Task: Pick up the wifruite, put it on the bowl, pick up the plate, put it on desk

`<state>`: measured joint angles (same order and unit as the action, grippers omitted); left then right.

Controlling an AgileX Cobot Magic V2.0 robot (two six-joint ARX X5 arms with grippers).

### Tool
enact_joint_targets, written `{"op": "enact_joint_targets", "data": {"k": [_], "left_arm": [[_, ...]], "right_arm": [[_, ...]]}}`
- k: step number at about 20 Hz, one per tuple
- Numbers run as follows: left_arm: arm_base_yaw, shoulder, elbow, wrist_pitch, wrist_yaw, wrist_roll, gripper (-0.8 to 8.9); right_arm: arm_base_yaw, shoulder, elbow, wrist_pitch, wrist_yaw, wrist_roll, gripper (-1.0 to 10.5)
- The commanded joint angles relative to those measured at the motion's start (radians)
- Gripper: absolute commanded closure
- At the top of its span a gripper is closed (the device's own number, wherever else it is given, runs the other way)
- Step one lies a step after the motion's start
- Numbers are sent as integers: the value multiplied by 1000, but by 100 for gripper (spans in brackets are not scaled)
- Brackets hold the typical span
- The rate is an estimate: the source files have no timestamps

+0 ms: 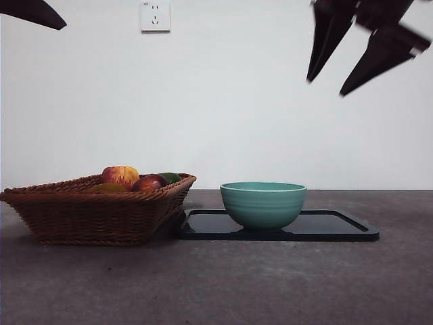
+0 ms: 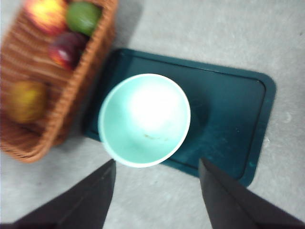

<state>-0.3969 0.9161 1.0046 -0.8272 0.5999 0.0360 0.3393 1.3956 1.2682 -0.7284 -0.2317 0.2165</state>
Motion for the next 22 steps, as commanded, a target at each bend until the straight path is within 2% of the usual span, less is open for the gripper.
{"op": "enact_joint_targets", "data": {"k": [1, 9, 16, 22], "left_arm": [[-4, 6, 16, 9, 3, 9, 411], [-4, 6, 16, 7, 3, 8, 411], [-3, 6, 16, 7, 3, 8, 410], [-3, 6, 16, 6, 3, 8, 410]], "right_arm": [[3, 101, 43, 24, 2, -27, 669], [3, 327, 45, 167, 2, -34, 670], [4, 446, 45, 253, 4, -39, 682], [4, 476, 45, 297, 8, -53, 910]]}}
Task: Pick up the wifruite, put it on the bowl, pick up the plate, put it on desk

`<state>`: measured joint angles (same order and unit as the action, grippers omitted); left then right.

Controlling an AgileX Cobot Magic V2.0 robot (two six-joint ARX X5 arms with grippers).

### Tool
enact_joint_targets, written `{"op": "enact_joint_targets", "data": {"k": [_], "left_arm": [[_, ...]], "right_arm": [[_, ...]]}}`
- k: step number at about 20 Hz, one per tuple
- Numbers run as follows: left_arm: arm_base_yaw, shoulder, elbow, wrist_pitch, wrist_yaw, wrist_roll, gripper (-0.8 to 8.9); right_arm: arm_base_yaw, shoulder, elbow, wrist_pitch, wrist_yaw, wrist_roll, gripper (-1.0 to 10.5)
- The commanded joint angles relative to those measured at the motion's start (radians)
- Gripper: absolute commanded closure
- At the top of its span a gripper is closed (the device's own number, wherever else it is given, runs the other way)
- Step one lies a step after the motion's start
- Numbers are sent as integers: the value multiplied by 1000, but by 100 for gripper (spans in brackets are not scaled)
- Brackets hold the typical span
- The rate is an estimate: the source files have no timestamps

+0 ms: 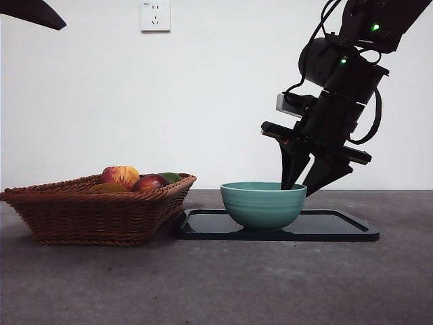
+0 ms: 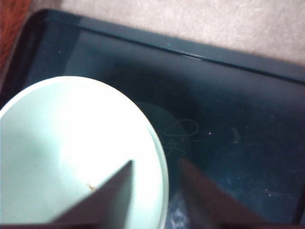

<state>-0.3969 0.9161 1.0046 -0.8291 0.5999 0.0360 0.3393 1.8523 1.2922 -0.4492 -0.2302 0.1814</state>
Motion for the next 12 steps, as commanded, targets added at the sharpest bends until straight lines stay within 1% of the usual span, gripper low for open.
{"op": "enact_joint_targets", "data": {"k": [1, 4, 6, 9, 12], "left_arm": [[-3, 6, 16, 8, 3, 8, 410], [-3, 6, 16, 7, 3, 8, 410], [-3, 6, 16, 7, 3, 8, 410], [-3, 6, 16, 6, 3, 8, 410], [-3, 6, 16, 6, 3, 9, 410]], "right_arm": [[4, 19, 21, 23, 8, -18, 940], [4, 15, 21, 22, 23, -19, 940], [4, -7, 25, 18, 27, -33, 940], [5, -94, 25, 5, 49, -39, 940], [6, -211, 25, -47, 48, -41, 940]]}}
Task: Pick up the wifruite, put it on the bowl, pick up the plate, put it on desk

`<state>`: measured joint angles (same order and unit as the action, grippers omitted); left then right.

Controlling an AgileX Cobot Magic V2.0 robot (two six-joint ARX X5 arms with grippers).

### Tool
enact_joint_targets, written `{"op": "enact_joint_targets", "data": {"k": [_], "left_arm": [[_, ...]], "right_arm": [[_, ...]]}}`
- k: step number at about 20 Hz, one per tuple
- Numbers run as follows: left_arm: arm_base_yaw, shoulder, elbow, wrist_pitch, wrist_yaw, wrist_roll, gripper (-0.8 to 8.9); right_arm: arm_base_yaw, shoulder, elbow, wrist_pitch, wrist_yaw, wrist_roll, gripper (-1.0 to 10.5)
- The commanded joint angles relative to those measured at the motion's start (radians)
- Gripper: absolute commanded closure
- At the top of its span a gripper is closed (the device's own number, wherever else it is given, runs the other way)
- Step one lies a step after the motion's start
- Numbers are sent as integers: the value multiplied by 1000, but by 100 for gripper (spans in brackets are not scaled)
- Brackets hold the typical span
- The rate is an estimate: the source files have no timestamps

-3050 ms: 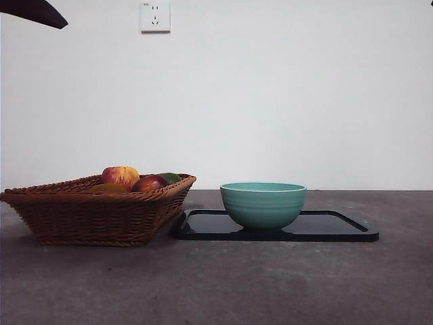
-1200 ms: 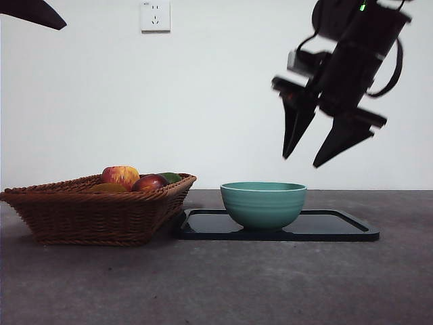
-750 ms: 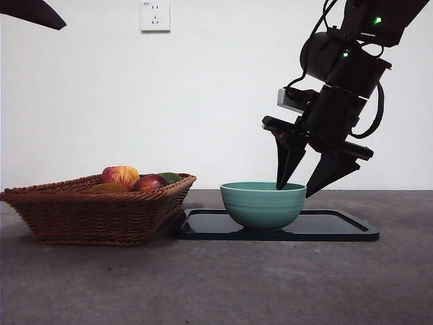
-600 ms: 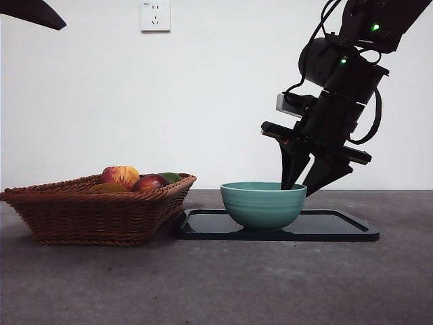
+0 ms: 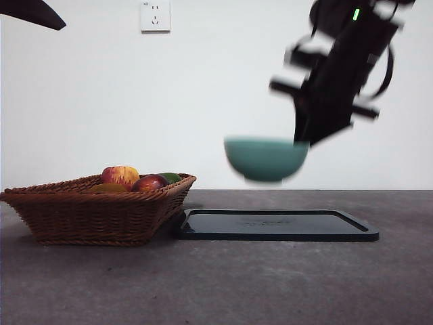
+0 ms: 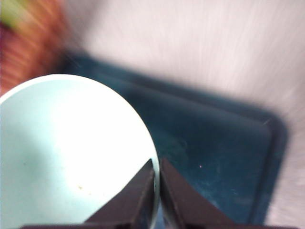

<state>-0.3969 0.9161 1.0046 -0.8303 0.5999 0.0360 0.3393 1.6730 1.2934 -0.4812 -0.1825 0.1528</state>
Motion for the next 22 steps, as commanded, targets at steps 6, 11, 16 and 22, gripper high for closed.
{"op": "enact_joint_targets", "data": {"k": [6, 11, 16, 22], "left_arm": [[-3, 6, 16, 8, 3, 8, 410], [-3, 6, 16, 7, 3, 9, 410], [-3, 6, 16, 7, 3, 9, 410], [-3, 6, 16, 7, 3, 8, 410]], "right_arm": [[32, -282, 23, -196, 0, -41, 940], [81, -463, -45, -292, 0, -42, 940], [146, -585, -240, -249, 1, -18, 940], [246, -575, -453, -80, 10, 48, 940]]}}
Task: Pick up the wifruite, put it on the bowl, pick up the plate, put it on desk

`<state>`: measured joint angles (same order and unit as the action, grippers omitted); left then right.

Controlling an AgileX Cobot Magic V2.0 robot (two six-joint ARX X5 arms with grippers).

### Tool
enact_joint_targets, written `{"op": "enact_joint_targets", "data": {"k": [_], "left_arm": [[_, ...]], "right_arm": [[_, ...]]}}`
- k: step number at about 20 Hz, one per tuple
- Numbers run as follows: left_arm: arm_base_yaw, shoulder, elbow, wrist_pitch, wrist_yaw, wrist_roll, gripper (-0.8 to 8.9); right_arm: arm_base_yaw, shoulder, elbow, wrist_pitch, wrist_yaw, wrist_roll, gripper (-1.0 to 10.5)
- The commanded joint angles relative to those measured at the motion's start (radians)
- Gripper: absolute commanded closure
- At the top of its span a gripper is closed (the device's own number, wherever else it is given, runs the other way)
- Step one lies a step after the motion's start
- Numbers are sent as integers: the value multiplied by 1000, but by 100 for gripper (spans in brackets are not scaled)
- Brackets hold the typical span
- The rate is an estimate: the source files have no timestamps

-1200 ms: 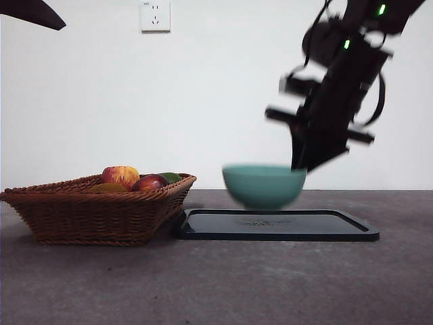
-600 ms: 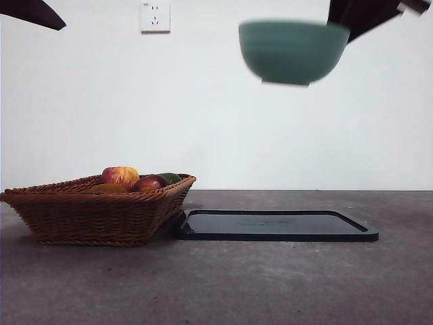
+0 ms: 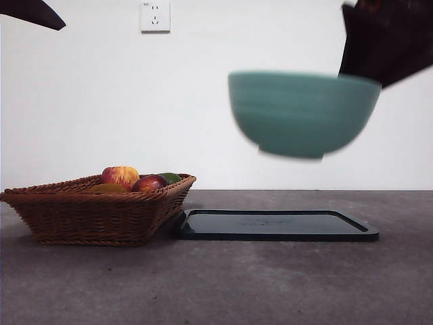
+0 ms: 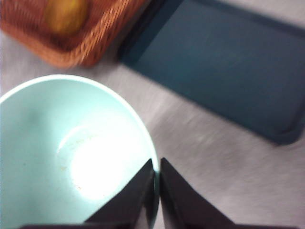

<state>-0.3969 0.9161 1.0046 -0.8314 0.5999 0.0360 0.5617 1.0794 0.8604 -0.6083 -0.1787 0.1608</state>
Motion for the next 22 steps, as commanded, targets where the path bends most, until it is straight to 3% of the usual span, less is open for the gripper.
{"op": "enact_joint_targets", "data": {"k": [1, 7, 19, 22], "left_arm": [[-3, 6, 16, 8, 3, 8, 410], [-3, 6, 16, 8, 3, 8, 410], [-3, 6, 16, 8, 3, 8, 410], [-3, 6, 16, 8, 3, 8, 410]], "right_arm": [[39, 30, -47, 73, 24, 50, 940], [105, 163, -107, 188, 100, 68, 940], [117, 307, -107, 264, 101, 69, 934], [117, 307, -107, 263, 101, 76, 802]]}}
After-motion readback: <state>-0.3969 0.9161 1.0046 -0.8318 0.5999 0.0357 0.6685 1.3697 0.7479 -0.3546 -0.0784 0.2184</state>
